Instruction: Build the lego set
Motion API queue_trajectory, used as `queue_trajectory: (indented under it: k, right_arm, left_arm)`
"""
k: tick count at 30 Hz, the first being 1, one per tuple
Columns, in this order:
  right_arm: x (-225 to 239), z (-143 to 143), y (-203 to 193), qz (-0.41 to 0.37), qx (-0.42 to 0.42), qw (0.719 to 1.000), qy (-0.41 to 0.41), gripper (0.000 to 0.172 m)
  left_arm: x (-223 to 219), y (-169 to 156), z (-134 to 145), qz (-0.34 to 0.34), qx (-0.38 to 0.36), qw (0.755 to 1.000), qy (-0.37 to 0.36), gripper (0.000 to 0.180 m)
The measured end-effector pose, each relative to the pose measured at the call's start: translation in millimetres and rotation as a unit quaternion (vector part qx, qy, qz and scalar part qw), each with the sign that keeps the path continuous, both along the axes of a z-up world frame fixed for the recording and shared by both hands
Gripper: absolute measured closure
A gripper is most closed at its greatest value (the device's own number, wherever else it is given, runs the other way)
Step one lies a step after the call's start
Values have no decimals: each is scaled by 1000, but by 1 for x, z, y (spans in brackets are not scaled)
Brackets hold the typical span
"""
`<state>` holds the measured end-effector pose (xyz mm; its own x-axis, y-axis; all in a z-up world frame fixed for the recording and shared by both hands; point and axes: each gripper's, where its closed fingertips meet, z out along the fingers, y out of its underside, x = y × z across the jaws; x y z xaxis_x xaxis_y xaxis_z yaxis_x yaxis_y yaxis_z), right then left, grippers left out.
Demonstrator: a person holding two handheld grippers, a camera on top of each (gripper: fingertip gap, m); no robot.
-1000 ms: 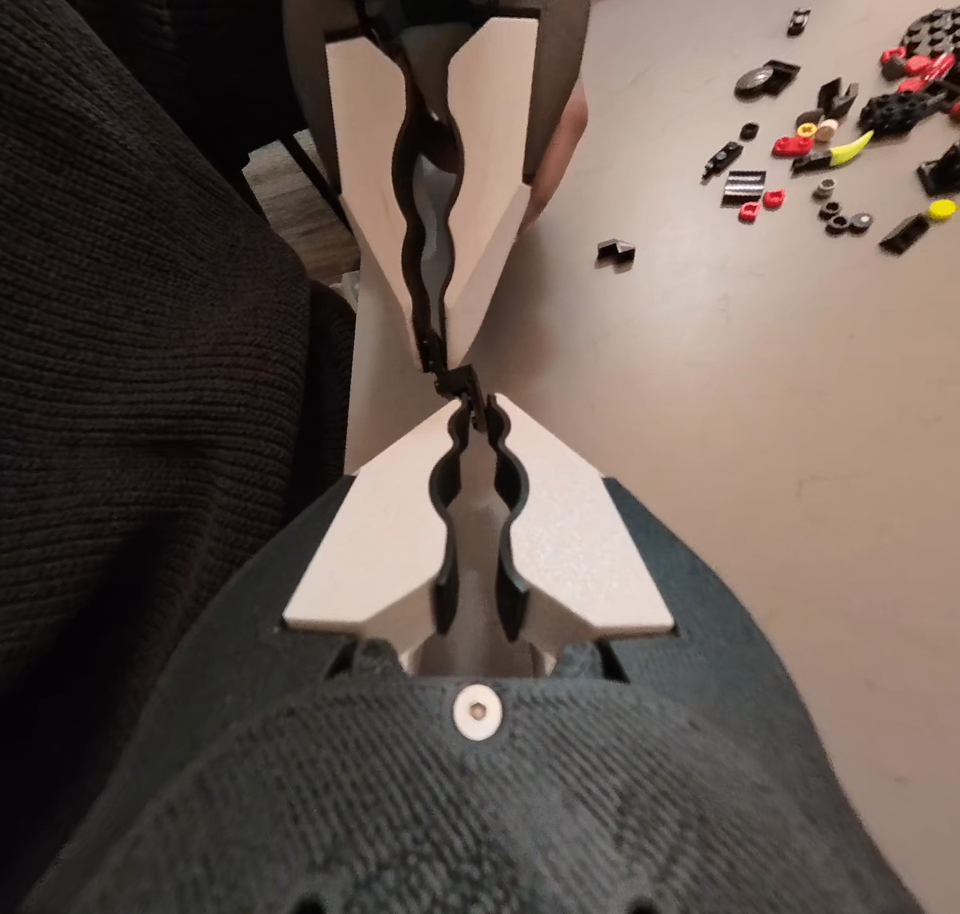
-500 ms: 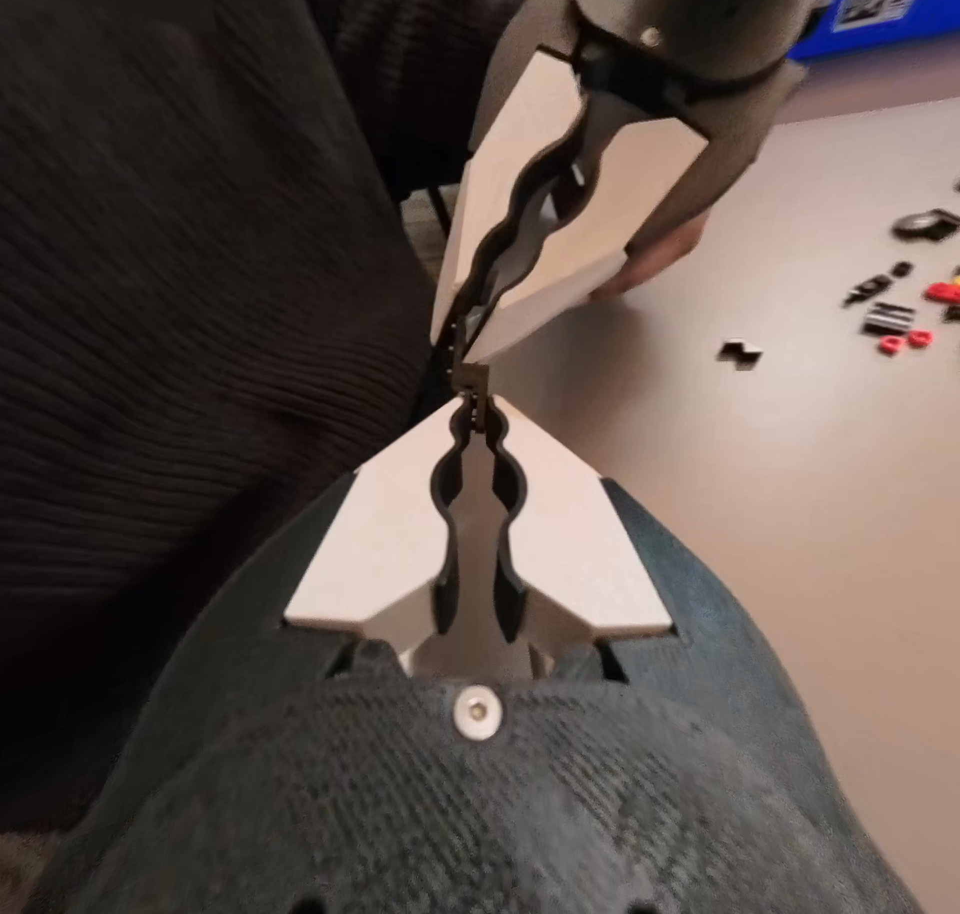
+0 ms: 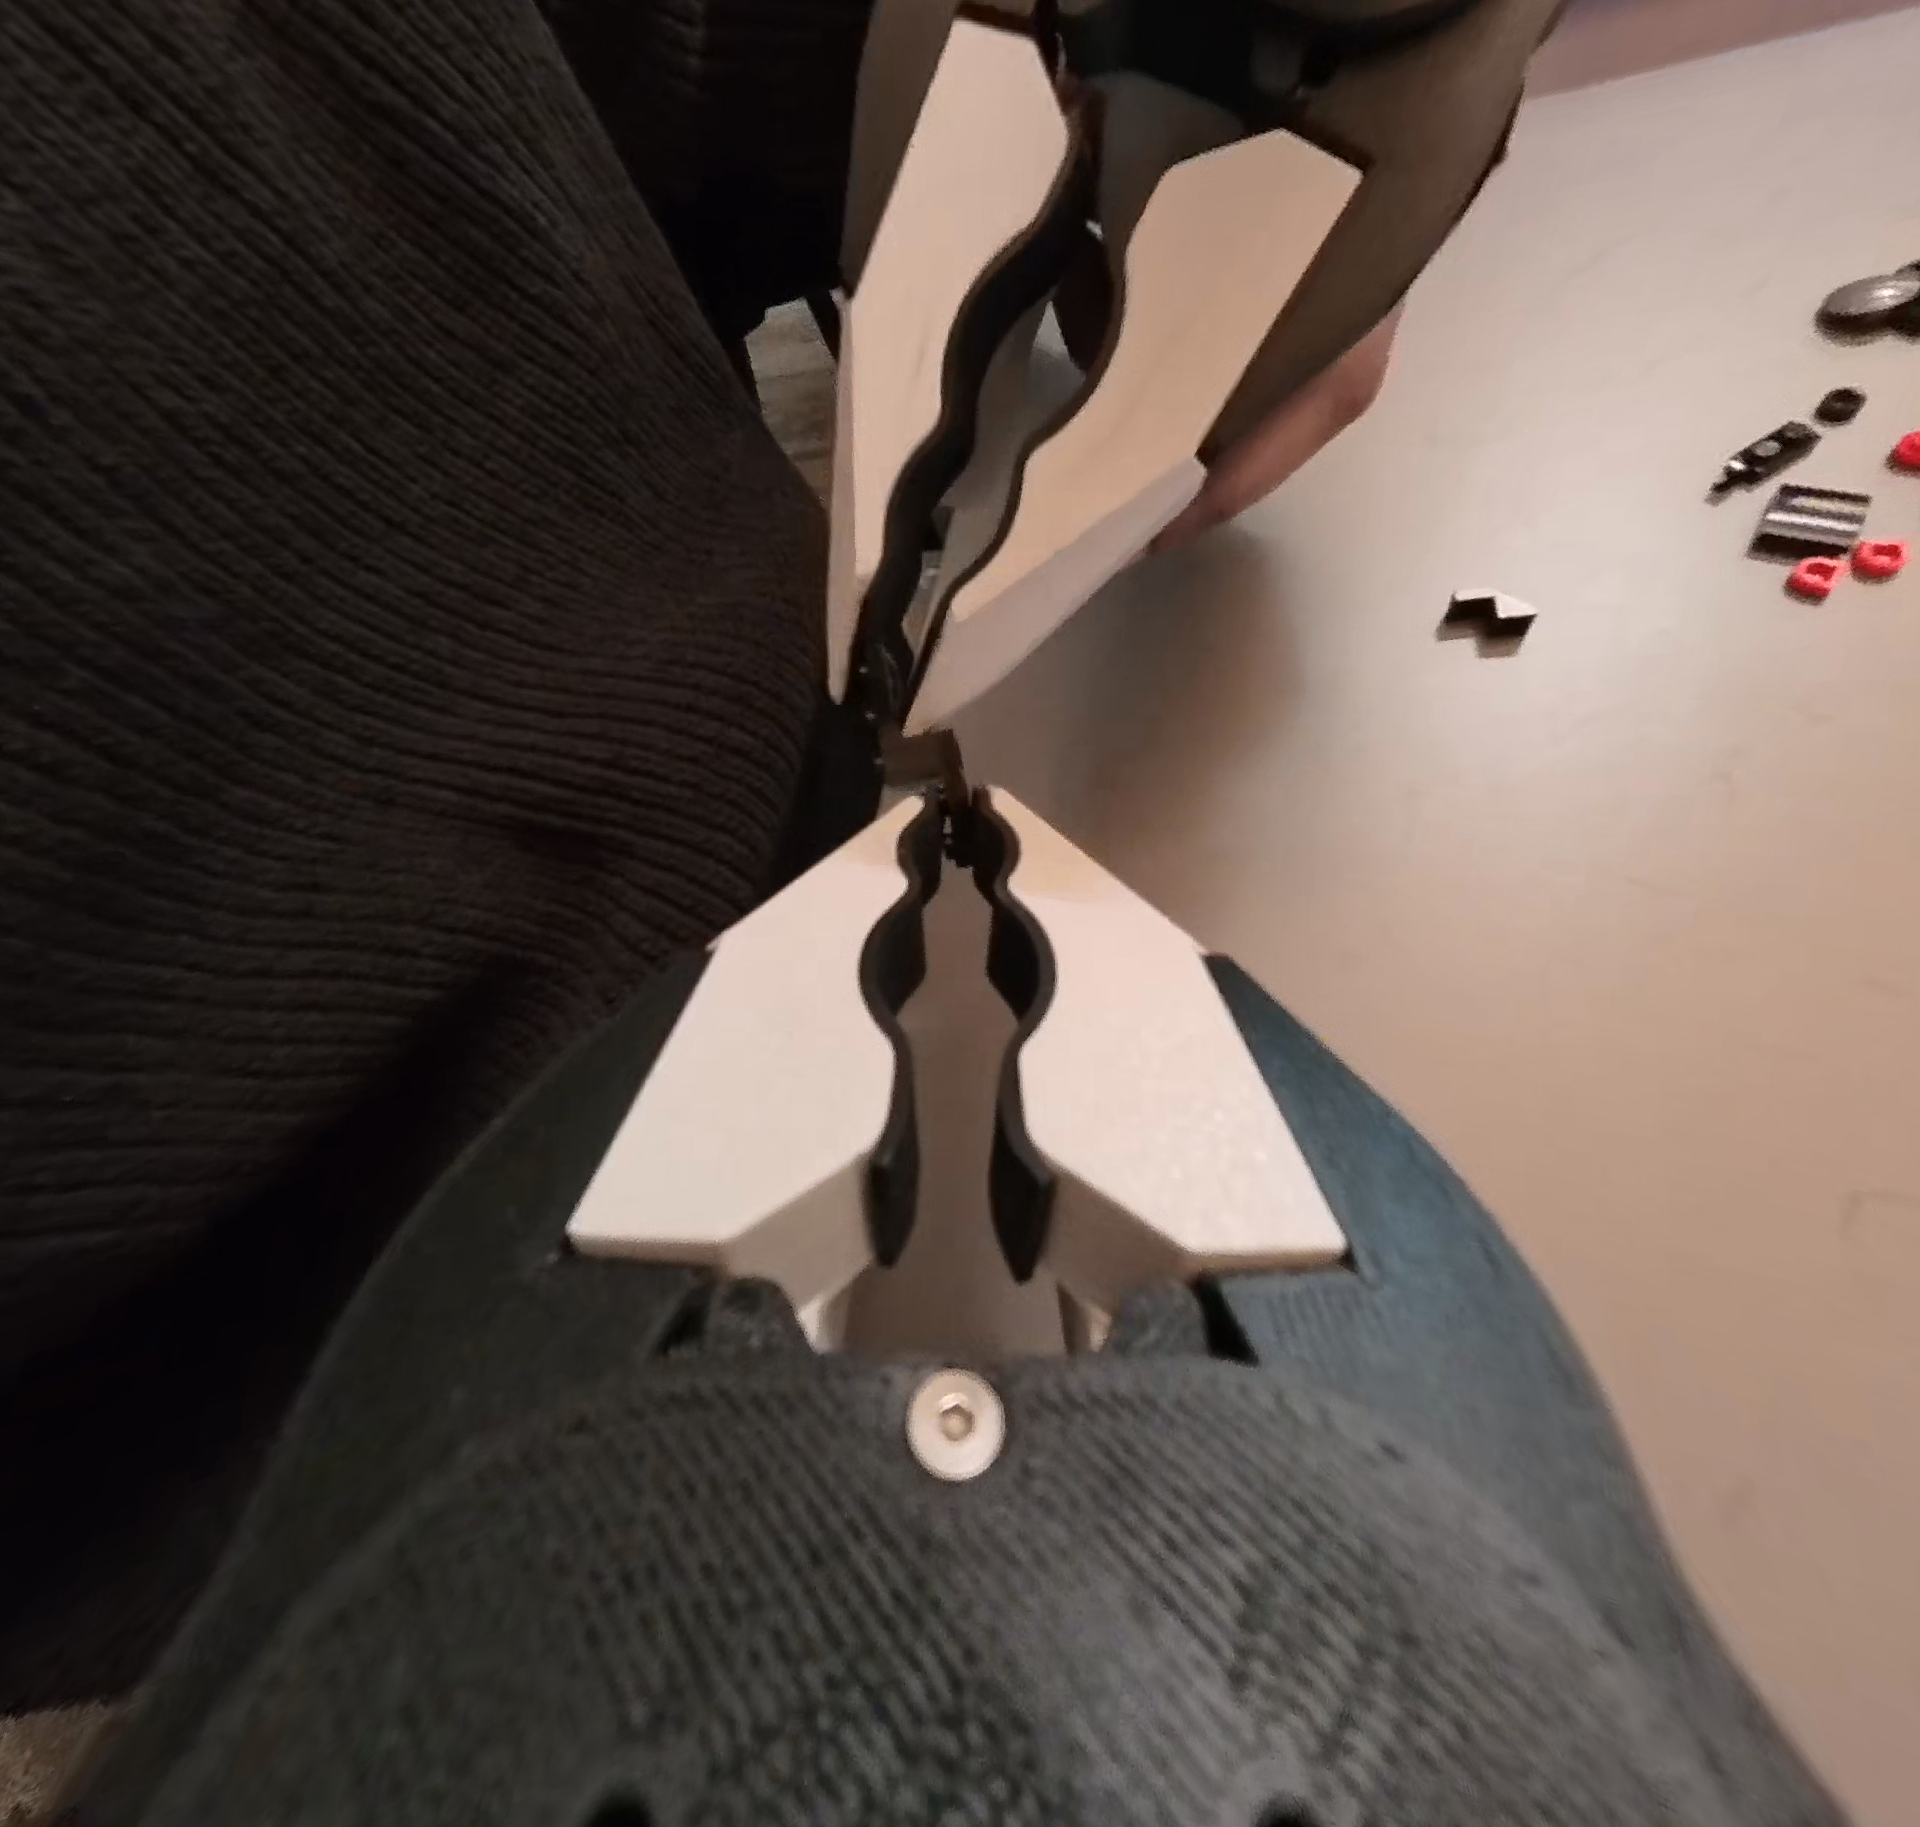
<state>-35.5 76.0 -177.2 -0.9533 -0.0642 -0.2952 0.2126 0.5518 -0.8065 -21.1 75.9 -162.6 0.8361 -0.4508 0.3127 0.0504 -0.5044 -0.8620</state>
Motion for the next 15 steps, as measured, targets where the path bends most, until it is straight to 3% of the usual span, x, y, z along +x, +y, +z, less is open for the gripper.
queue_trajectory:
  k: [6,9,11,15]
  right_arm:
    - [-17,-3,7,-40,7,999,-4,168]
    - [-41,12,12,-100,-36,994,-18,168]
    - [-58,17,17,-144,-54,988,-16,169]
    - [-94,27,28,-237,-80,966,71,169]
  left_arm:
    - [-18,6,-1,48,2,999,8,177]
    - [-49,12,15,133,51,989,37,178]
    - [-66,14,22,184,75,979,49,170]
    - [-106,18,12,308,46,950,35,153]
